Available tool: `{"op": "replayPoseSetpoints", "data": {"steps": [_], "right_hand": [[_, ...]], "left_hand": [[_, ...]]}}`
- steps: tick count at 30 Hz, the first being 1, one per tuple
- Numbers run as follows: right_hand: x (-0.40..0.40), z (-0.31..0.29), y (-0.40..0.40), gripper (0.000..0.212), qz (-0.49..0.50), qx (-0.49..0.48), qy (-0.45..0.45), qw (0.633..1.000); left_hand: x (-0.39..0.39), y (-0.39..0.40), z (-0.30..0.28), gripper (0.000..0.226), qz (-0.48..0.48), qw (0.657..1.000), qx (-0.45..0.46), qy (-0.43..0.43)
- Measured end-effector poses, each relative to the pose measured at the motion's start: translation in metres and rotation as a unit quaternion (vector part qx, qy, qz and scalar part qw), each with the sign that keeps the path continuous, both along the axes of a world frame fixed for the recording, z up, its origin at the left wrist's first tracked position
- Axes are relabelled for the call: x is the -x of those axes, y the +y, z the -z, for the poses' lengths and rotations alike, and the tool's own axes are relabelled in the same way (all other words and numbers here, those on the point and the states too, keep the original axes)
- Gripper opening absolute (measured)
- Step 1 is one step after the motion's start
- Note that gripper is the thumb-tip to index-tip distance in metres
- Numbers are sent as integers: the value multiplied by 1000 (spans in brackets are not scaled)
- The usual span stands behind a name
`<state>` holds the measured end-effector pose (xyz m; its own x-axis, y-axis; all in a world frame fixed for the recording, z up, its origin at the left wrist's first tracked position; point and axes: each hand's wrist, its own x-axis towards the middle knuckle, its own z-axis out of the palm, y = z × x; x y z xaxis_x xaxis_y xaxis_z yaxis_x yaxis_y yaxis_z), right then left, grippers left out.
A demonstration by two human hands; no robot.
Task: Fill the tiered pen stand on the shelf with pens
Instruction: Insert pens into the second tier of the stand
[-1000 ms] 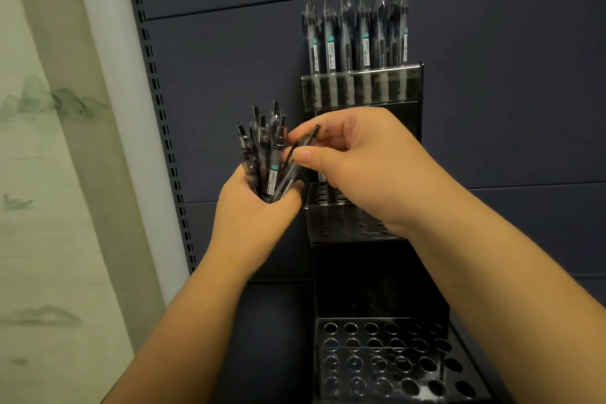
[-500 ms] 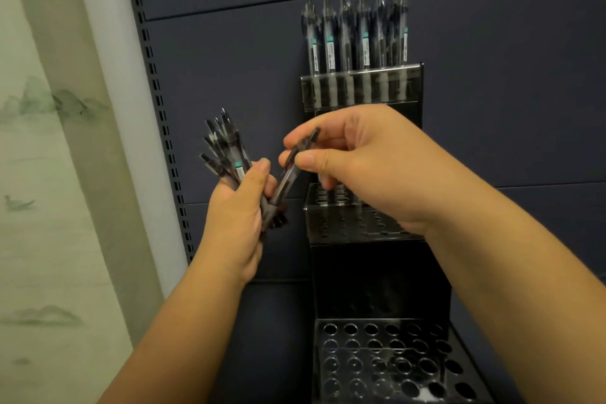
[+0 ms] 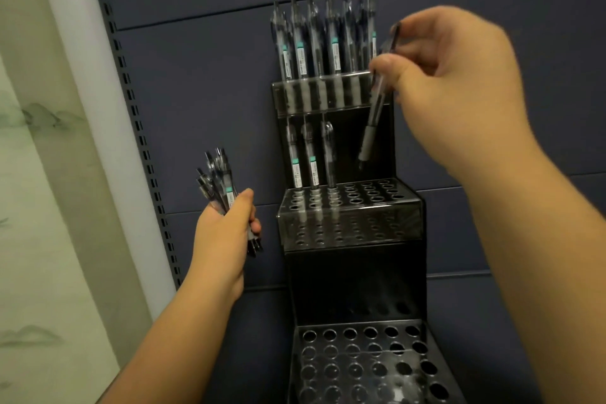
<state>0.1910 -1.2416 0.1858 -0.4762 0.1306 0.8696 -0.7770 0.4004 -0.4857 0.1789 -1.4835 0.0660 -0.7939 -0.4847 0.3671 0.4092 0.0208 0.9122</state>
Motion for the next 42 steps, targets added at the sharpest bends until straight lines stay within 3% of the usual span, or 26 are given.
{"op": "replayPoseSetpoints", "data": {"steps": [5,11,16,24,27,32,37,42], "right_hand": [[18,7,-9,22,-33,-22,-41,998],[23,11,-14,33,-13,-57,-57,997],[23,13,-16,38,12,-68,-61,996],[20,12,-17,46,36,-91,-50,994],[17,12,-20,37,42,-140,-63,987],[15,13,-26,47,34,-217,-118,968],[20,16,-21,35,37,-196,-146,969],[18,14,-21,22,79,-234,-159,956]], "left_hand": [[-1,4,3,32,-4,999,7,-37],[-4,7,2,41,-1,999,3,-44],[-6,11,0,25,-7,999,10,-46],[-8,16,1,18,-21,998,47,-34],[-6,15,2,19,-24,998,58,-31],[0,15,6,12,-25,998,59,-15],[2,12,8,9,-25,998,60,-17],[2,12,7,9,-18,997,67,-22]]}}
